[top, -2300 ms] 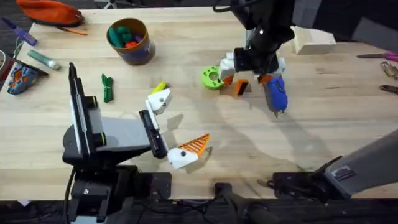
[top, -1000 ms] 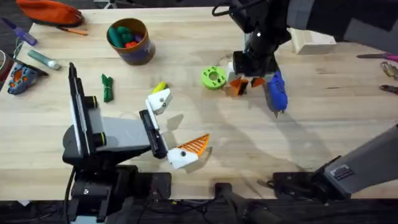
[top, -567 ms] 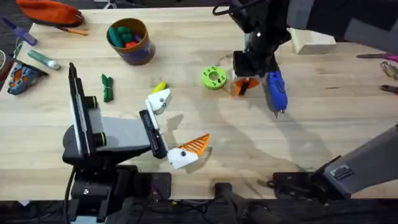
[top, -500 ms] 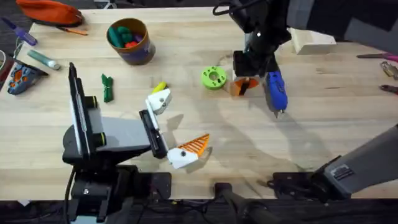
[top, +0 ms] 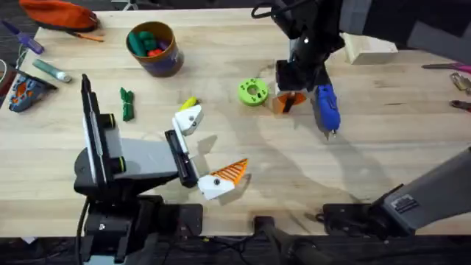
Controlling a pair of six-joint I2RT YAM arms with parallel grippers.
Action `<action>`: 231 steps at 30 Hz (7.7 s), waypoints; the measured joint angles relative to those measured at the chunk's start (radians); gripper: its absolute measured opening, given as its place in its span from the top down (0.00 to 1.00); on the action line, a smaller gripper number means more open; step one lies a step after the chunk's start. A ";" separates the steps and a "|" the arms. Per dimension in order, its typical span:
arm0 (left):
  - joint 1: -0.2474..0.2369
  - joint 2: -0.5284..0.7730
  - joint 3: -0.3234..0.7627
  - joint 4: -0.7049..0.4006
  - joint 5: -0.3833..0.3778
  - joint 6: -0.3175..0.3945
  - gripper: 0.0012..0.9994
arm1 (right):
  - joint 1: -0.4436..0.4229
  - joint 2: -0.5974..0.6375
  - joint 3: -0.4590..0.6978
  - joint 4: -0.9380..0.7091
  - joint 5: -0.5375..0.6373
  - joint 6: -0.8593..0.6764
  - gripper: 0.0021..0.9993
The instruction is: Pick up the gripper from the table and insert it into the empty holder that is missing its gripper. Then pick up a screw, insert it into the mounting hole, and use the screwdriver to tighten it. Finally, clean up the table by picking up the vegetable and placing it into the bucket.
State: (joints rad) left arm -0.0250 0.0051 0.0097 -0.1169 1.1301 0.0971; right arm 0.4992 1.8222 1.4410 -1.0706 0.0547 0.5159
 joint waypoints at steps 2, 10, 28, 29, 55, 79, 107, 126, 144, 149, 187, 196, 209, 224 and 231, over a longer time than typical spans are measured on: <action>0.000 0.000 0.000 0.000 0.000 0.000 0.01 | 0.000 -0.003 0.000 -0.006 0.000 0.000 0.99; 0.000 0.000 0.000 0.000 0.000 0.000 0.01 | 0.000 -0.154 0.015 -0.022 -0.005 0.000 0.99; 0.000 0.000 0.000 0.000 0.000 0.000 0.01 | -0.014 -0.555 -0.033 0.064 -0.123 0.016 0.99; 0.000 0.000 0.000 0.000 0.000 0.000 0.01 | -0.017 -0.581 -0.056 0.083 -0.124 0.020 0.99; 0.000 0.000 0.000 0.000 0.000 0.000 0.01 | -0.276 -0.685 -0.849 1.090 -1.021 0.112 0.99; 0.000 0.000 0.000 0.000 0.000 0.000 0.01 | -0.277 -0.280 -0.850 1.599 -1.571 0.203 0.99; 0.000 0.000 0.000 0.000 0.000 0.000 0.01 | -0.277 -0.280 -0.860 2.036 -1.556 0.586 0.99; 0.000 0.000 0.000 0.000 0.000 0.000 0.01 | -0.215 -0.087 -0.894 2.251 -1.561 0.827 0.99; 0.000 0.000 0.000 0.000 0.000 0.000 0.01 | -0.121 -0.040 -0.842 2.253 -1.565 0.784 0.99; 0.000 0.000 0.000 0.000 0.000 0.000 0.01 | -0.108 -0.040 -0.827 2.254 -1.563 0.769 0.99; 0.000 0.000 0.000 0.000 0.000 0.000 0.01 | -0.051 -0.040 -0.784 2.216 -1.533 0.772 0.99; 0.000 0.000 0.000 0.000 0.000 0.000 0.01 | -0.049 -0.040 -0.784 2.211 -1.516 0.771 0.99; 0.000 0.000 0.000 0.000 0.000 0.000 0.01 | -0.028 -0.040 -0.784 2.211 -1.484 0.771 0.99; 0.001 0.000 0.000 0.001 -0.011 0.000 0.01 | -0.009 -0.040 -0.784 2.211 -1.435 0.759 0.99; 0.001 0.000 0.000 0.001 -0.011 0.000 0.01 | 0.002 -0.040 -0.783 2.211 -1.409 0.759 0.99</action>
State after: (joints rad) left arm -0.0238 0.0051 0.0097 -0.1162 1.1187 0.0967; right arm 0.5008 1.7824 0.6575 1.1408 -1.3544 1.2751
